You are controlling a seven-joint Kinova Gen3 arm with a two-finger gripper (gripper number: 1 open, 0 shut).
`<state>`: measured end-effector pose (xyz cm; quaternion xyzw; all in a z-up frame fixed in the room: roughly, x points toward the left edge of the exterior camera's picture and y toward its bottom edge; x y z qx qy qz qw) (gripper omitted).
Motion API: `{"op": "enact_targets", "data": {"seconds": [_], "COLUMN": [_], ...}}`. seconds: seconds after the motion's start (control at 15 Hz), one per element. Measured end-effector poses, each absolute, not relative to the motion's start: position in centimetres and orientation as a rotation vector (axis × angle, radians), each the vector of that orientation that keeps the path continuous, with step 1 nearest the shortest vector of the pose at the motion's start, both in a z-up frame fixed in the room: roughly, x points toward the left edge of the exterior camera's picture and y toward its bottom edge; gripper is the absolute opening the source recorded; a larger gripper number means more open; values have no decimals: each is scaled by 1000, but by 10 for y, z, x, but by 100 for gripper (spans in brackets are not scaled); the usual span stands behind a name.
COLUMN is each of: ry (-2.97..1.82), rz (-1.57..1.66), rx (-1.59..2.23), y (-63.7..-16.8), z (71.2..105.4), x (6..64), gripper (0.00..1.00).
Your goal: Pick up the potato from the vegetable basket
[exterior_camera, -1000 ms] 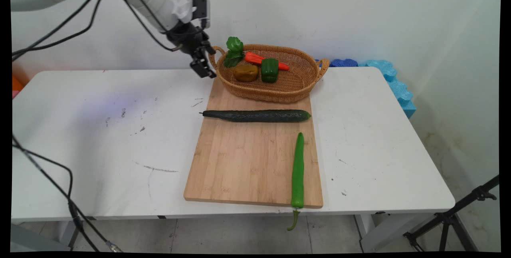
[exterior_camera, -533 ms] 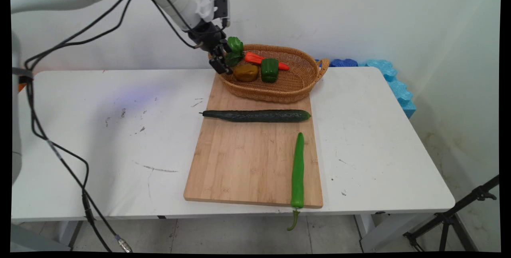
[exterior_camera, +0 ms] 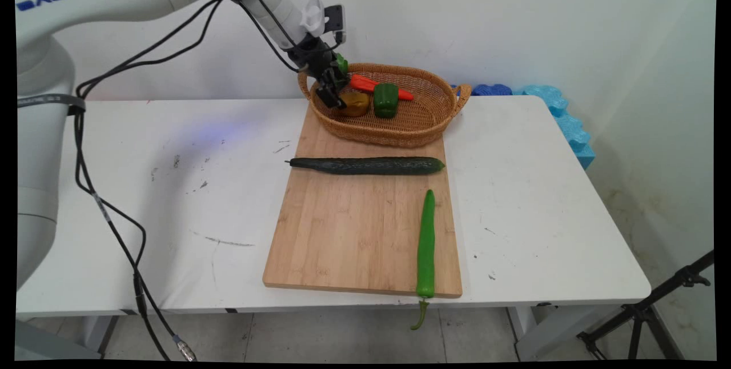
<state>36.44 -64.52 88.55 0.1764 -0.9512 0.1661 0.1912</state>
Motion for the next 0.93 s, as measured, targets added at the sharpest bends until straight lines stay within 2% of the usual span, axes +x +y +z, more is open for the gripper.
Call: {"op": "enact_targets", "data": {"seconds": [0.93], "ry": [-2665], "rz": [392], "rx": [527], "y": [-668], "z": [854], "x": [355], "gripper": [100]}}
